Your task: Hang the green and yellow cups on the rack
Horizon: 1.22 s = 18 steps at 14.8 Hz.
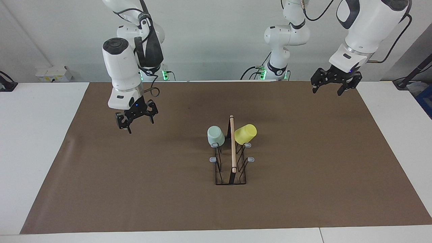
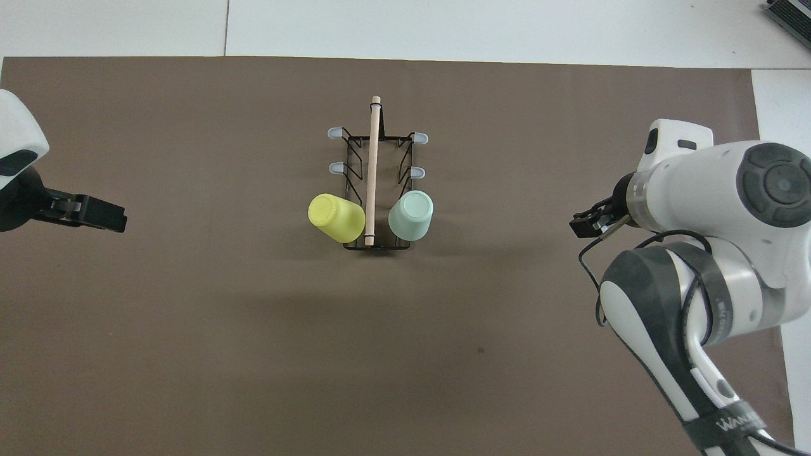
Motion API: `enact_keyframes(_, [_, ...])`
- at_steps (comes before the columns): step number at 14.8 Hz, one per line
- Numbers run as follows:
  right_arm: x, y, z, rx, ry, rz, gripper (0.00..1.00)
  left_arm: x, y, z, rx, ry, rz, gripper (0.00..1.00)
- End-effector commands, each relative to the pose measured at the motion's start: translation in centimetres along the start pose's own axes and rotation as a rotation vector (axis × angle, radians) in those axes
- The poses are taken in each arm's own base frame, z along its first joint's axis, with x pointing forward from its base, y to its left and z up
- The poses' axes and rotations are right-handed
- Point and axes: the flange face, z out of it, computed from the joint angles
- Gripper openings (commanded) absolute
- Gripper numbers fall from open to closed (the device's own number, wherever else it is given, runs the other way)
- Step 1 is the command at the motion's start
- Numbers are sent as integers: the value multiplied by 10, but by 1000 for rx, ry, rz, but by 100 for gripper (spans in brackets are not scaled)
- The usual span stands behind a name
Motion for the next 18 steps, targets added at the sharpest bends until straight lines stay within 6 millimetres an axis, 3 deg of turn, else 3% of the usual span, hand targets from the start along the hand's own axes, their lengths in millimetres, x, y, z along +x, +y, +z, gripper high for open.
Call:
enact_keyframes(1, [-11, 29, -35, -20, -60, 195, 100, 3, -1, -1, -11, -18, 7, 100])
enact_keyframes(4, [-23, 57, -75, -1, -124, 374, 100, 1, 3, -3, -9, -9, 12, 100])
enact_keyframes(6, [-28, 64, -101, 29, -152, 419, 100, 0, 2, -3, -9, -7, 12, 100])
enact_keyframes(8, [-37, 80, -117, 76, -190, 466, 100, 0, -1, -4, -8, -5, 4, 100])
enact_keyframes(11, [-45, 92, -123, 128, -214, 534, 100, -6, -10, -9, -8, -5, -14, 100])
enact_keyframes(14, [-56, 81, -118, 123, -239, 520, 100, -8, -19, -13, 10, -3, -65, 100])
enact_keyframes(18, [-51, 82, -121, 80, -229, 502, 100, -10, -19, -15, 9, -9, -72, 100])
